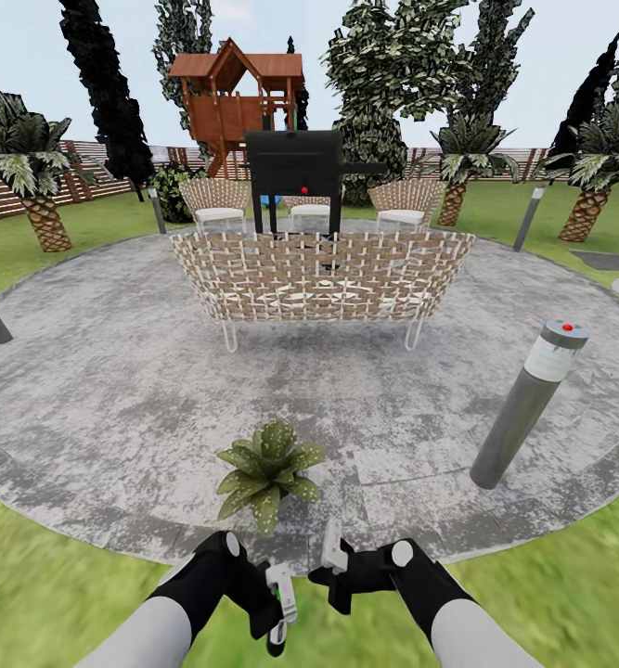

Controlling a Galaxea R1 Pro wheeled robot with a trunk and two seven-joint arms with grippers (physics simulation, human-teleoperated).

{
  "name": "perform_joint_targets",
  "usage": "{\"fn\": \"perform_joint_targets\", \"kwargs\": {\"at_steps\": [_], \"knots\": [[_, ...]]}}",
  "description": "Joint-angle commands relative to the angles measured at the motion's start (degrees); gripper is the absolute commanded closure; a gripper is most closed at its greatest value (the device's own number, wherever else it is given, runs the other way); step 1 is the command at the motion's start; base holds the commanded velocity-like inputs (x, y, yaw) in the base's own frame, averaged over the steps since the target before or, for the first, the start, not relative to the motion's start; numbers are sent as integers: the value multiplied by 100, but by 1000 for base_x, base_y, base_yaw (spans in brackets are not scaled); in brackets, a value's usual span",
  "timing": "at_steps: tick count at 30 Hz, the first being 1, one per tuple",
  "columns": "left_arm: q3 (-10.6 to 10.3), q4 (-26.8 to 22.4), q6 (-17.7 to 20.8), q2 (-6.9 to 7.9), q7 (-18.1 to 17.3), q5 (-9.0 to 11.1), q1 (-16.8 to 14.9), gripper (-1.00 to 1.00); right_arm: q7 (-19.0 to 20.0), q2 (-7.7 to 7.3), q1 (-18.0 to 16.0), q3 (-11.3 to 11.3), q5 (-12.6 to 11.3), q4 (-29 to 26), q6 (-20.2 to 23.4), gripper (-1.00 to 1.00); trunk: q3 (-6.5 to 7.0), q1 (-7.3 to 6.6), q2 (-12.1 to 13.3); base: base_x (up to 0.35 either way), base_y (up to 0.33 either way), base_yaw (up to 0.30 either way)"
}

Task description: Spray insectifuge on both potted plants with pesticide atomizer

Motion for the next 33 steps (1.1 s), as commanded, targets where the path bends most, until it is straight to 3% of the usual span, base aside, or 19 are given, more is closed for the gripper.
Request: {"fn": "perform_joint_targets", "kwargs": {"at_steps": [1, 7, 14, 18, 20, 22, 26, 33], "knots": [[34, -12, 54, -7, -26, 1, -2, 100, 31, 7, -4, -48, 43, -9, -22, 100, -5, -1, -2, 0, 0, 0], [26, -32, 49, -7, 8, 199, -2, 100, 35, 7, -16, -48, 41, -11, -22, 100, -5, -1, -2, 0, 0, 0], [37, -27, 38, -7, 33, 225, -2, 100, 35, 7, -76, -48, 35, -11, -22, 100, -5, -1, -2, 0, 0, 0], [38, -13, -95, -7, 34, 512, -2, 100, 35, 7, -105, -48, 32, -11, -22, 100, -5, -1, -2, 0, 0, 0], [38, -7, -114, -7, 34, 562, -2, 100, 35, 7, -107, -48, 32, -11, -22, 100, -5, -1, -2, 0, 0, 0], [38, -6, -117, -7, 79, 575, -2, 100, 35, 7, -107, -48, 32, -11, -22, 100, -5, -1, -2, 0, 0, 0], [38, 31, -122, -7, 488, 591, -2, 100, 35, 7, -107, -48, 32, -11, -22, 100, -5, -1, -2, 0, 0, 0], [38, 59, -247, -7, 544, 597, 4, 100, 35, 7, -107, -48, 32, -11, -23, 100, -5, -1, -2, 0, 0, 0]]}}
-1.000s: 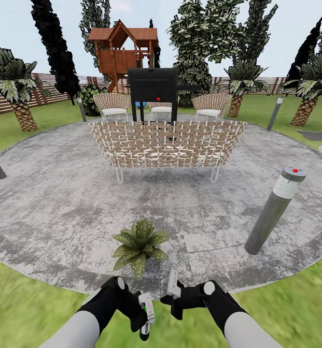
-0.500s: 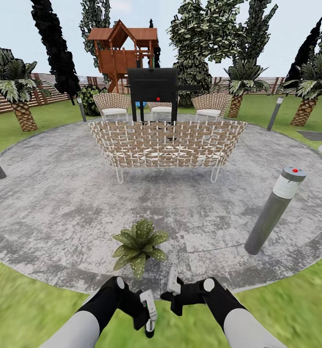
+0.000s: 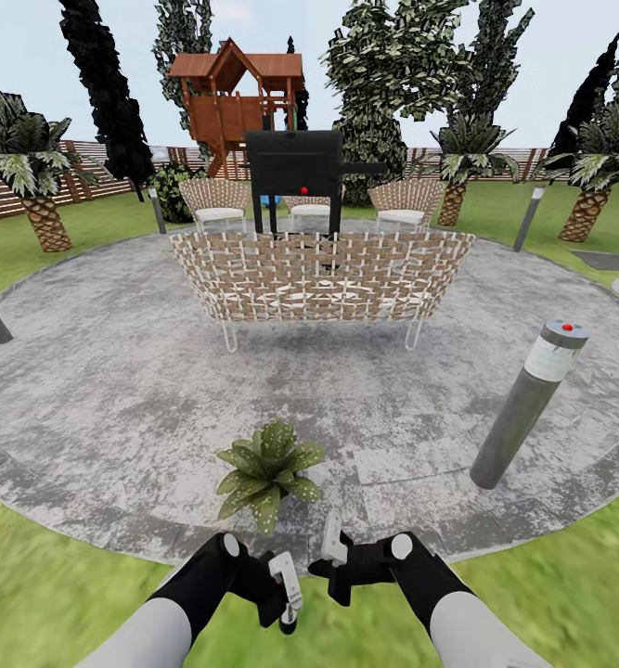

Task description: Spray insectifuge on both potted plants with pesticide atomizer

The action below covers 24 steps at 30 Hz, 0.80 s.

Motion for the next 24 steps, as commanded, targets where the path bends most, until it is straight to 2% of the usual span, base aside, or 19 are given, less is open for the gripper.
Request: {"fn": "perform_joint_targets", "kwargs": {"at_steps": [1, 4, 6, 8, 24], "knots": [[39, -6, 31, -7, -35, -17, 0, 100, 28, 7, -3, -49, 46, -7, -21, 100, -5, -1, -2, 0, 0, 0], [38, -4, 21, -7, -35, 53, -1, 100, 28, 7, -8, -49, 46, -7, -20, 100, -5, -1, -2, 0, 0, 0], [38, -4, 0, -7, -41, 273, 1, 100, 28, 7, -5, -49, 46, -7, -20, 100, -5, -1, -2, 0, 0, 0], [38, -4, -9, -7, -43, 387, 1, 100, 28, 7, -4, -49, 46, -7, -20, 100, -5, -1, -2, 0, 0, 0], [38, 185, -211, -7, -51, 428, 1, 100, 28, 7, -3, -49, 46, -7, -24, 100, -5, -1, -2, 0, 0, 0]]}}
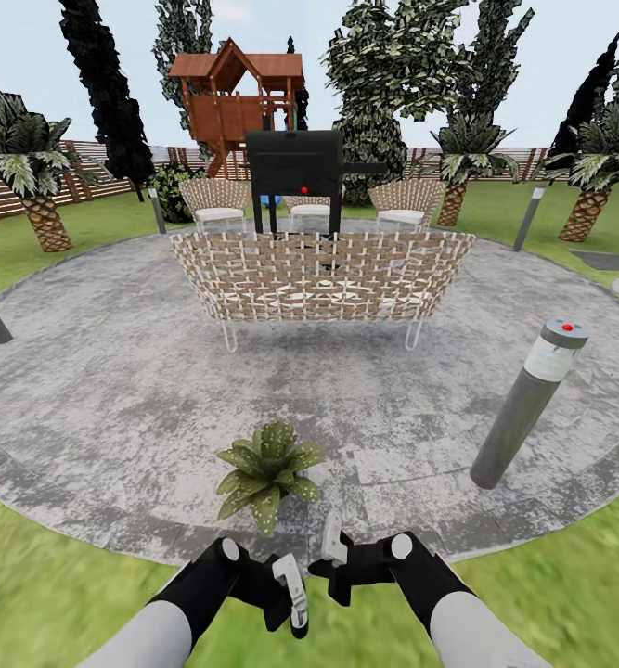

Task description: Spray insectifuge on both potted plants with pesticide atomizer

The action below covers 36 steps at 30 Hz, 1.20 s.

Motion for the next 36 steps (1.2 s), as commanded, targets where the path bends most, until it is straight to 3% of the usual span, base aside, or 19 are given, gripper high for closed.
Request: {"fn": "perform_joint_targets", "kwargs": {"at_steps": [1, 3, 6, 8, 25, 30, 36], "knots": [[38, -7, 13, -6, -27, -31, -2, 100, 28, 7, -3, -48, 46, -7, -19, 100, -5, -1, -2, 0, 0, 0], [38, -4, 12, -6, -24, 21, -2, 100, 28, 7, -4, -48, 46, -7, -19, 100, -5, -1, -2, 0, 0, 0], [36, -3, -15, -6, -23, 375, -2, 100, 28, 7, -6, -48, 46, -7, -18, 100, -5, -1, -2, 0, 0, 0], [37, -2, -69, -6, -23, 452, -2, 100, 28, 7, -5, -48, 46, -6, -21, 100, -5, -1, -2, 0, 0, 0], [30, 111, -155, -6, -6, 497, -8, 100, 28, 7, -3, -48, 46, 2, -23, 100, -5, -1, -2, 0, 0, 0], [30, 110, -216, -6, -8, 767, -10, 100, 28, 7, -3, -48, 46, 2, -24, 100, -5, -1, -2, 0, 0, 0], [30, 111, -354, -6, -6, 810, -9, 100, 28, 7, -5, -48, 46, 2, -24, 100, -5, -1, -2, 0, 0, 0]]}}
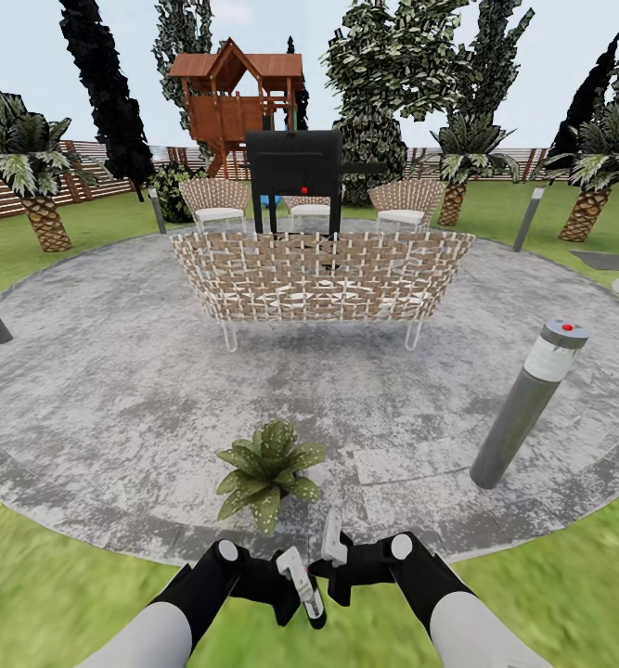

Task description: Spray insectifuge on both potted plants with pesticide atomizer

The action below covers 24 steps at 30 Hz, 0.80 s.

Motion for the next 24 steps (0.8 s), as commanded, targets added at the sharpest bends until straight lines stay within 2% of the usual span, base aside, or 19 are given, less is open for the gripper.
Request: {"fn": "perform_joint_targets", "kwargs": {"at_steps": [1, 9, 11, 13, 15, 17, 19, 20, 23, 24], "knots": [[38, -6, -23, -5, -24, -50, -1, 100, 28, 7, -4, -49, 46, -7, -21, 100, -5, -1, -2, 0, 0, 0], [35, 37, -17, -5, 6, -73, 5, 100, 28, 7, -2, -48, 46, -7, -23, 100, -5, -1, -2, 0, 0, 0], [20, 125, -16, -5, 210, -119, 9, 100, 28, 7, -2, -49, 46, -7, -23, 100, -5, -1, -2, 0, 0, 0], [-91, 164, -11, -5, 419, -133, 23, 100, 28, 7, -2, -49, 46, -7, -23, 100, -5, -1, -2, 0, 0, 0], [-187, 175, -8, -5, 482, -135, 40, 100, 29, 7, -2, -48, 46, -2, -24, 100, -5, -1, -2, 0, 0, 0], [-217, 177, -13, 199, 496, -135, 53, 100, 35, 7, -3, -45, 46, 1, -24, 100, -5, -1, -2, 0, 0, 0], [-228, 178, -23, 534, 488, -131, 76, 100, 36, 7, -2, -45, 46, 2, -24, 100, -5, -1, -2, 0, 0, 0], [-232, 178, -36, 762, 479, -128, 81, 100, 36, 7, -1, -44, 47, 2, -24, 100, -5, -1, -2, 0, 0, 0], [-234, 222, -238, 1179, 452, -116, 92, 100, 37, 7, -1, -42, 53, 2, -24, 100, -5, -1, -2, 0, 0, 0], [-233, 265, -309, 1259, 424, -114, 93, 100, 37, 7, -1, -41, 53, 5, -24, 100, -5, -1, -2, 0, 0, 0]]}}
